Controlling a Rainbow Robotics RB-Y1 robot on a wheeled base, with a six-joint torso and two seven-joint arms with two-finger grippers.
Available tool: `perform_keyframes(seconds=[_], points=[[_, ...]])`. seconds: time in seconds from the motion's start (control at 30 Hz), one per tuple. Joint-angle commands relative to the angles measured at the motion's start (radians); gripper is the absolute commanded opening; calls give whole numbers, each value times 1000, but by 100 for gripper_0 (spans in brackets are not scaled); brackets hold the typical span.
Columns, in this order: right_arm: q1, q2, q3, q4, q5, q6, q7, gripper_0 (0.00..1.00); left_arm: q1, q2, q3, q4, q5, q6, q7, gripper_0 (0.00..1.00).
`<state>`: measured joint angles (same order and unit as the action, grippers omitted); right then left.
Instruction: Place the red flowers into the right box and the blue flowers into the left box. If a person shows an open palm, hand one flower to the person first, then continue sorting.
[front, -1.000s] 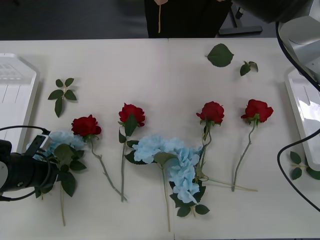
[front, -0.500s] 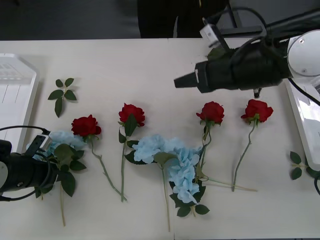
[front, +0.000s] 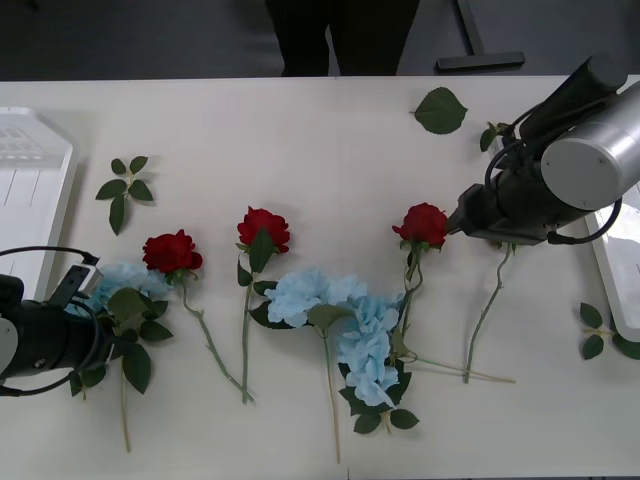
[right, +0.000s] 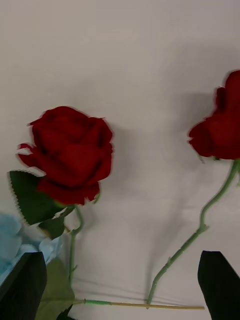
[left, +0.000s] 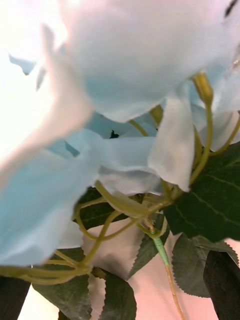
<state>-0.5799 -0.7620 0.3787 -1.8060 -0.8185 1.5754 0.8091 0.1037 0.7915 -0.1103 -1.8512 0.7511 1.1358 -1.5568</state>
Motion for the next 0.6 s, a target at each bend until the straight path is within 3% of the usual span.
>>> perform_keyframes(seconds=[0.03, 0.37, 0.4, 0.5, 0.53, 0.6], points=[[38, 61, -4, 20, 142, 32, -102, 88, -58, -28, -28, 35, -16, -1, 63, 100], [100, 78, -3, 182, 214, -64, -83, 88, -90, -40, -71, 84, -36, -31, 63, 100], [103, 76, -3, 185, 214, -69, -82, 87, -90, -40, -74, 84, -36, -31, 63, 94], [106, 78, 12, 209, 219, -94, -77, 88, -98, -44, -86, 93, -42, -31, 69, 52], [106, 81, 19, 217, 220, -104, -77, 88, -98, -44, -86, 96, -44, -31, 70, 33], [106, 81, 31, 234, 220, -124, -77, 88, -99, -47, -86, 102, -44, -31, 73, 16]])
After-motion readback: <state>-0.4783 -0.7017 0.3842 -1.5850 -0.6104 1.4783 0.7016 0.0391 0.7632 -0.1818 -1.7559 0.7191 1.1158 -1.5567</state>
